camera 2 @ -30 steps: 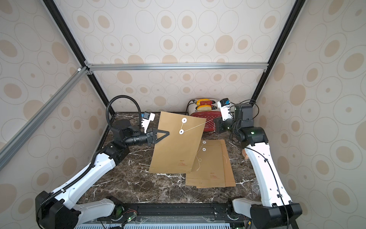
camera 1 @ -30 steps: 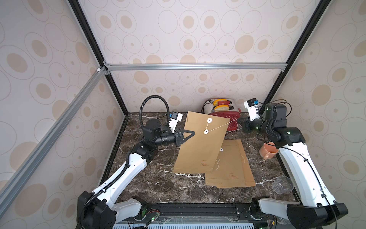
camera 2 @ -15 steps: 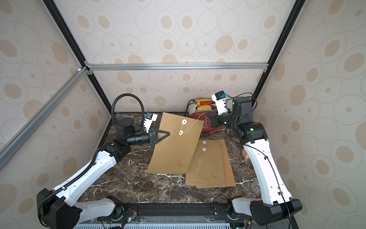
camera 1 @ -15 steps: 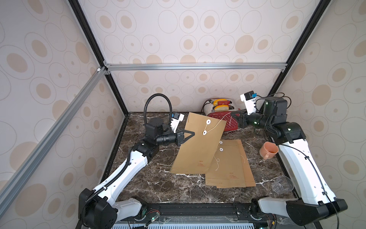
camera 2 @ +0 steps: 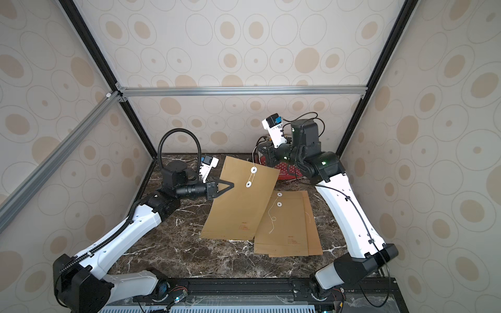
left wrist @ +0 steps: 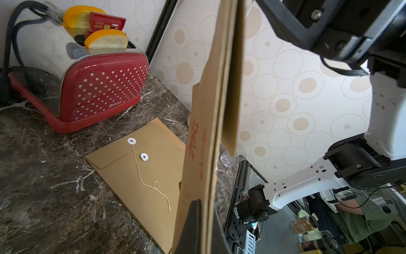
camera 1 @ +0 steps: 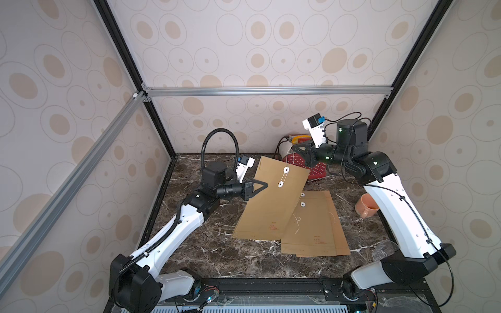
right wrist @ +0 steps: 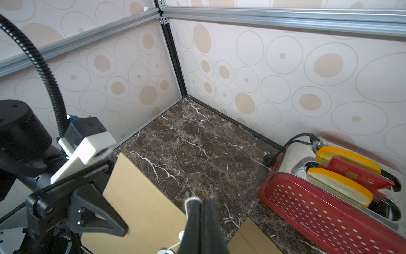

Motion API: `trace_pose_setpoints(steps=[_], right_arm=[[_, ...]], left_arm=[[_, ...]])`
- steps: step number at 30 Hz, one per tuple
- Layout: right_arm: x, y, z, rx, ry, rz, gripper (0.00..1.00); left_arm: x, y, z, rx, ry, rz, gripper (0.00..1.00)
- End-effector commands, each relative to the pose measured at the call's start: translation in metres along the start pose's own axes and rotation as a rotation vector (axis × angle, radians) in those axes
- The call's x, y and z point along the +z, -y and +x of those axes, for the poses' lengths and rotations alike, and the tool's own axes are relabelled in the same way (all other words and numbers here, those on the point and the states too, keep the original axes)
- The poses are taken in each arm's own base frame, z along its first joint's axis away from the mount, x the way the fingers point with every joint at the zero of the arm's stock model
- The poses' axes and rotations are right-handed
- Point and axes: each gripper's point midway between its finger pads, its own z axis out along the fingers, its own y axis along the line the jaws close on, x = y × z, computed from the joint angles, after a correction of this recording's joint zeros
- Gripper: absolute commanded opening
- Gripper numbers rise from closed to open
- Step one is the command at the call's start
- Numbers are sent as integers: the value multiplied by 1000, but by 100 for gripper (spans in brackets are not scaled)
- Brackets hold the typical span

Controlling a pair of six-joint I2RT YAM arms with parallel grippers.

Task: Close the mouth of the file bag
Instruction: Close the file bag.

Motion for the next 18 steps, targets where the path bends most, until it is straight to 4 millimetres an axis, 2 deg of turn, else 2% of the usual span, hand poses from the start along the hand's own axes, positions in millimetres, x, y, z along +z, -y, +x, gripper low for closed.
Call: trace_pose_setpoints(steps=[1,18], right_arm=[[6,-11,-5,-19,-4,-5,0],[29,-65,-23,-77,28,-94,0]], left_arm=[[-2,18,-15,67,21,35,0],[6,18,-8,52,-11,42,0]])
